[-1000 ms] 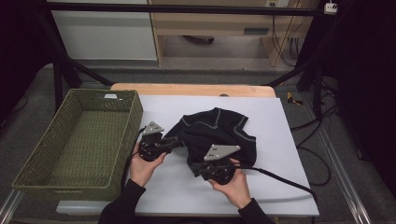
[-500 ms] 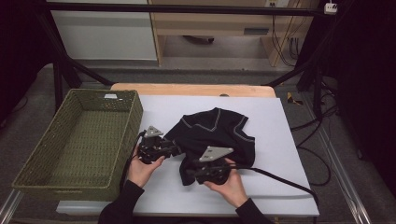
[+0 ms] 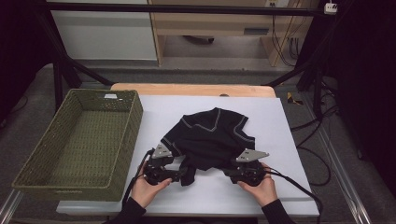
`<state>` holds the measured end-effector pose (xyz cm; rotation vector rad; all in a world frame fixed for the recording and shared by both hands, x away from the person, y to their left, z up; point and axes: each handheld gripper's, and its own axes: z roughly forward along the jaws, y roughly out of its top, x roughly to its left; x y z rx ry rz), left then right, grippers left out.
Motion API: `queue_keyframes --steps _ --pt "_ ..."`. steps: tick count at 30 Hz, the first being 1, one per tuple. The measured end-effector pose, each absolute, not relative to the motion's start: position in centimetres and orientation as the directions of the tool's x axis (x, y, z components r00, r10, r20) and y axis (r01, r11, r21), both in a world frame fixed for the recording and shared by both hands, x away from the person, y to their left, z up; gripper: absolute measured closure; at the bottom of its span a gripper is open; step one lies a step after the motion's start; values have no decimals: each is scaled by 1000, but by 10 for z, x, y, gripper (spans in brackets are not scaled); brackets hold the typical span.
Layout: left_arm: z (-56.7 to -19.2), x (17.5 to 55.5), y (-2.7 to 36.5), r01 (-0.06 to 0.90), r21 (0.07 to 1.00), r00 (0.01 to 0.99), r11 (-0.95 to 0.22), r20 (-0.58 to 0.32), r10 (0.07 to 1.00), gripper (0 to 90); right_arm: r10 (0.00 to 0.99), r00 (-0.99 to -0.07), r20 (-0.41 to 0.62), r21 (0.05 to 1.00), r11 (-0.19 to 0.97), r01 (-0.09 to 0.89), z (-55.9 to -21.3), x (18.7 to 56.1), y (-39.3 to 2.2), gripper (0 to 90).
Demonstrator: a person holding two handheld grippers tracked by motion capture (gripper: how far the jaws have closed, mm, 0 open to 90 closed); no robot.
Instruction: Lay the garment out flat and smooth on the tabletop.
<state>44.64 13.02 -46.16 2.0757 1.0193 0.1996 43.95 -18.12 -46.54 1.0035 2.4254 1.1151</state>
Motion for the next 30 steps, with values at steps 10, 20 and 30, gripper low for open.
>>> queue_keyframes --steps 10,20,30 --pt "-469 448 124 608 690 675 -392 -190 713 771 692 -721 9 711 503 491 -477 450 -174 865" --pt "-430 428 162 593 744 686 -308 -267 676 789 708 -703 70 815 365 449 -419 428 -215 900" --pt "-447 388 180 614 697 710 -370 -283 645 771 702 -703 114 818 335 467 -402 403 -244 900"
